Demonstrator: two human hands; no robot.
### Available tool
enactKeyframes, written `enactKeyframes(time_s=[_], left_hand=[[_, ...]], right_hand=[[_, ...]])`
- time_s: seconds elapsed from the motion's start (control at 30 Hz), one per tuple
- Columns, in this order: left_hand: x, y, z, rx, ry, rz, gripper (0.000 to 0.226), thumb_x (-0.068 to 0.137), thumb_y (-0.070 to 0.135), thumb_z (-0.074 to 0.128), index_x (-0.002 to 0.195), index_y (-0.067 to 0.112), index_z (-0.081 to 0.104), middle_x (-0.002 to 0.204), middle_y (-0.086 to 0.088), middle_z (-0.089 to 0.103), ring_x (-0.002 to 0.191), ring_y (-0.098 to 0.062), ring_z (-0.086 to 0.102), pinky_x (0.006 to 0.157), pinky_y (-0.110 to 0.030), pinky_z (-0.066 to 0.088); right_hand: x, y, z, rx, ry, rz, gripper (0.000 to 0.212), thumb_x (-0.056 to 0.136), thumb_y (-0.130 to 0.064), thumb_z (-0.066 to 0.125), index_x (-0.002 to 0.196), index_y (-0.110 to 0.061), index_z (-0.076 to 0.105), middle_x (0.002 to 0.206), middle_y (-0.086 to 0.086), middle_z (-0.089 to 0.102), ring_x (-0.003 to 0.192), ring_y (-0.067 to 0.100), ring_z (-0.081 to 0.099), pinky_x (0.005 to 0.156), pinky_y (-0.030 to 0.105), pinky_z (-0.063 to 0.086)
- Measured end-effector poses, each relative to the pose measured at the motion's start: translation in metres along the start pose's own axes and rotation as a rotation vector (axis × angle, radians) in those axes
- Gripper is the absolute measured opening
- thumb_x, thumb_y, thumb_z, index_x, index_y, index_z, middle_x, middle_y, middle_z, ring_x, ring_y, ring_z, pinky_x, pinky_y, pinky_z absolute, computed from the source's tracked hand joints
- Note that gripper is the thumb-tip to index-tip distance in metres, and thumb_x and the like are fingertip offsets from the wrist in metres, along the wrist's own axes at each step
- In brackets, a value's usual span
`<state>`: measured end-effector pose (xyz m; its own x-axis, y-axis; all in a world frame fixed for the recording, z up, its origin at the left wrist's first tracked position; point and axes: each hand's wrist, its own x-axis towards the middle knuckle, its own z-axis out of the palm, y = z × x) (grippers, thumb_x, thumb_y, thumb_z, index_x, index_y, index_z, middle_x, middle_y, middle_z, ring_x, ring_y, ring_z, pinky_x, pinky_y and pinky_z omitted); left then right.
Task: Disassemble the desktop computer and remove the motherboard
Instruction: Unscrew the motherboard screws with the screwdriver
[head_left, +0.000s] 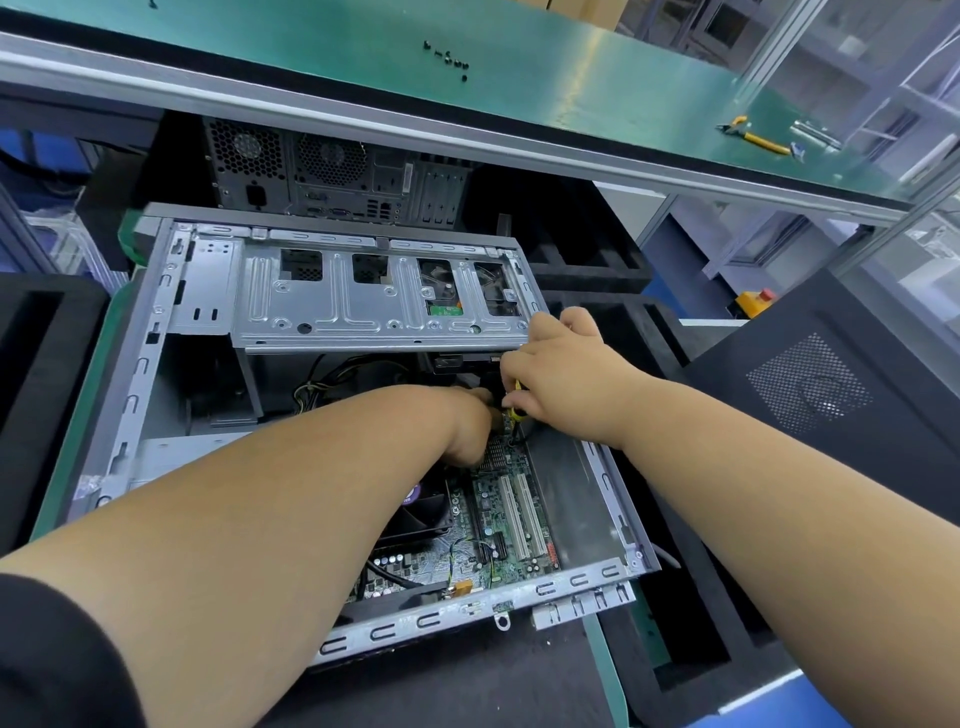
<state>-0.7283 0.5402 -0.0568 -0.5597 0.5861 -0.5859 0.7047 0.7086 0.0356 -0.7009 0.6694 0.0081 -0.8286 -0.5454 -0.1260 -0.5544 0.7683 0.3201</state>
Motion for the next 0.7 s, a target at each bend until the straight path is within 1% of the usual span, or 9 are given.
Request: enactKeyframes(time_s=[0.1,0.17,0.3,0.37,0.43,0.5,0.53,0.6,0.7], left_hand=[[0.001,0.0,0.001,0.01,0.023,0.007,0.06,0.09,0.02,0.05,0.146,0.021,0.03,0.146,-0.009,0.029,0.125,-0.027,0.042,0.095,-0.033,0.046],[0.001,0.0,0.0,0.016,0.023,0.003,0.062,0.091,0.022,0.051,0.148,0.022,0.028,0.149,-0.009,0.026,0.13,-0.028,0.039,0.101,-0.036,0.044],[-0.003,0.001,-0.002,0.0,0.016,0.011,0.059,0.091,0.022,0.05,0.146,0.018,0.03,0.145,-0.009,0.032,0.126,-0.026,0.042,0.099,-0.035,0.045],[-0.008,0.001,-0.004,-0.041,0.023,-0.005,0.049,0.09,0.023,0.051,0.137,0.011,0.042,0.128,-0.009,0.044,0.107,-0.026,0.05,0.092,-0.033,0.046],[-0.012,0.002,-0.006,-0.037,0.008,0.005,0.035,0.091,0.02,0.05,0.123,0.006,0.052,0.089,-0.005,0.046,0.087,-0.026,0.05,0.081,-0.03,0.044],[-0.013,0.003,-0.008,0.002,-0.008,0.009,0.03,0.092,0.017,0.048,0.12,0.007,0.053,0.075,-0.001,0.034,0.095,-0.028,0.055,0.077,-0.029,0.042],[-0.012,0.004,-0.008,0.016,-0.014,0.011,0.035,0.092,0.017,0.048,0.126,0.007,0.05,0.079,-0.002,0.038,0.106,-0.028,0.054,0.079,-0.029,0.043],[-0.008,0.003,-0.005,0.029,-0.002,0.011,0.053,0.092,0.018,0.049,0.143,0.013,0.035,0.118,-0.009,0.046,0.123,-0.026,0.044,0.09,-0.032,0.044],[-0.004,0.001,-0.003,0.051,0.008,0.029,0.065,0.091,0.018,0.049,0.15,0.02,0.022,0.148,-0.008,0.026,0.13,-0.023,0.035,0.097,-0.034,0.043]], right_hand=[[-0.002,0.001,0.0,0.042,0.017,-0.009,0.014,0.092,-0.029,0.052,0.104,-0.026,0.058,0.096,-0.012,0.059,0.105,0.019,0.037,0.091,0.038,0.018],[-0.004,0.001,-0.001,0.074,0.001,-0.013,0.02,0.087,-0.02,0.054,0.105,-0.027,0.058,0.1,-0.012,0.058,0.106,0.019,0.037,0.092,0.038,0.019],[-0.006,0.002,0.001,0.06,0.01,-0.023,0.018,0.089,-0.037,0.051,0.102,-0.027,0.059,0.098,-0.014,0.059,0.106,0.016,0.036,0.094,0.037,0.017],[-0.004,0.001,0.001,0.036,0.004,-0.007,0.033,0.094,-0.053,0.042,0.097,-0.026,0.059,0.092,-0.013,0.059,0.104,0.015,0.037,0.093,0.036,0.016],[-0.002,0.0,0.0,0.008,0.002,0.008,0.043,0.097,-0.056,0.03,0.094,-0.024,0.059,0.089,-0.013,0.059,0.102,0.016,0.036,0.09,0.036,0.016],[0.0,-0.002,0.0,-0.004,0.008,0.009,0.036,0.1,-0.048,0.031,0.098,-0.024,0.058,0.092,-0.012,0.06,0.102,0.016,0.036,0.088,0.035,0.015],[0.0,-0.002,0.001,0.014,0.014,0.009,0.029,0.1,-0.044,0.035,0.102,-0.025,0.057,0.094,-0.013,0.061,0.103,0.016,0.035,0.088,0.035,0.015],[0.0,-0.002,0.003,0.062,0.026,0.018,0.02,0.098,-0.038,0.044,0.108,-0.025,0.055,0.096,-0.013,0.059,0.105,0.016,0.035,0.088,0.034,0.015],[-0.001,-0.002,0.003,0.112,0.031,0.046,0.022,0.091,-0.037,0.055,0.109,-0.025,0.055,0.09,-0.013,0.048,0.108,0.017,0.036,0.094,0.036,0.017]])
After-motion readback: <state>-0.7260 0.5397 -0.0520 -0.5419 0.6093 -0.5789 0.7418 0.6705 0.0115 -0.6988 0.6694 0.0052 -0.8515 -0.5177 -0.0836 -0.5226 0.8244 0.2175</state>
